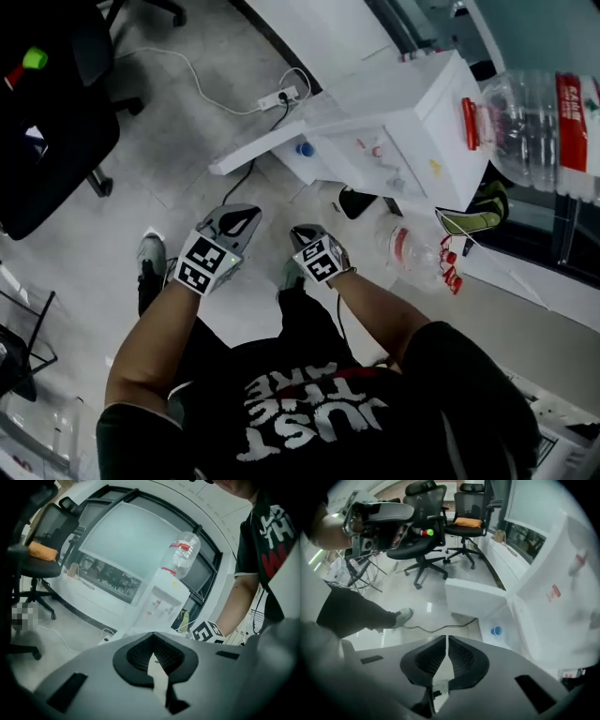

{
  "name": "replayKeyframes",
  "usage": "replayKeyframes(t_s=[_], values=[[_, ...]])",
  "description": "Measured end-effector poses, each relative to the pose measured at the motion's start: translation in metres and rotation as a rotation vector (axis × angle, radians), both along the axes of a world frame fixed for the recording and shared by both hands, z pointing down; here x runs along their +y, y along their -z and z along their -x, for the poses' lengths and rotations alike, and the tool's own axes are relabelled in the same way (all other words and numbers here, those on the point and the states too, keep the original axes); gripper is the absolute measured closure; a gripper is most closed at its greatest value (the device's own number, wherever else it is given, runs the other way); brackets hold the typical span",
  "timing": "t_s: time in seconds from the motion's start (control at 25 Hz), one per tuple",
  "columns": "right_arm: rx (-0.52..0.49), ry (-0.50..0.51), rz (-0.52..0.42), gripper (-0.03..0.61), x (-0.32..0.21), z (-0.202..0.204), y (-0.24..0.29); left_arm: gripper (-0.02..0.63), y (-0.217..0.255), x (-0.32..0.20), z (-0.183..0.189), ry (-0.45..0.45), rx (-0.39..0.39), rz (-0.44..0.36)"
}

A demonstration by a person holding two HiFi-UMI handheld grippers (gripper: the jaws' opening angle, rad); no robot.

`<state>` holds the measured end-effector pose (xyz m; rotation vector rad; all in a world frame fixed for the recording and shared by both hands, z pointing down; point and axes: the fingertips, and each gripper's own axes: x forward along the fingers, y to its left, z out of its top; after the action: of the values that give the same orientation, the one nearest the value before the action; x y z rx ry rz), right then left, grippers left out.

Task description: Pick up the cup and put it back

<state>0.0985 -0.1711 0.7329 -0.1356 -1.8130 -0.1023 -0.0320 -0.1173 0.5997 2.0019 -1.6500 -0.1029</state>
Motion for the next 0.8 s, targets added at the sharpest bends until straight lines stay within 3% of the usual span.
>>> replayKeyframes(t_s=[0.08,0.16,0.36,0.6,0.8], values=[[-0.026,0.078,0.022,0.535,0.023,0.014,0.050,0.604,0.050,0.018,0.009,-0.031,-0.029,-0.041],[-0.045,0.088,0.050,0.541,0.045,0.024,0.105,0.604,0.097,0.042,0.015,-0.057,-0.033,-0.068],[-0.129,-0.064,0.089,0.545,0.086,0.054,0.221,0.606,0.196,0.104,0.045,-0.143,-0.012,-0.066],[-0.330,-0.252,0.116,0.545,0.128,0.102,0.323,0.604,0.287,0.138,0.084,-0.361,-0.127,-0.084],[-0.492,-0.346,0.092,0.545,0.120,0.087,0.400,0.606,0.351,0.123,0.077,-0.360,-0.115,-0.110]])
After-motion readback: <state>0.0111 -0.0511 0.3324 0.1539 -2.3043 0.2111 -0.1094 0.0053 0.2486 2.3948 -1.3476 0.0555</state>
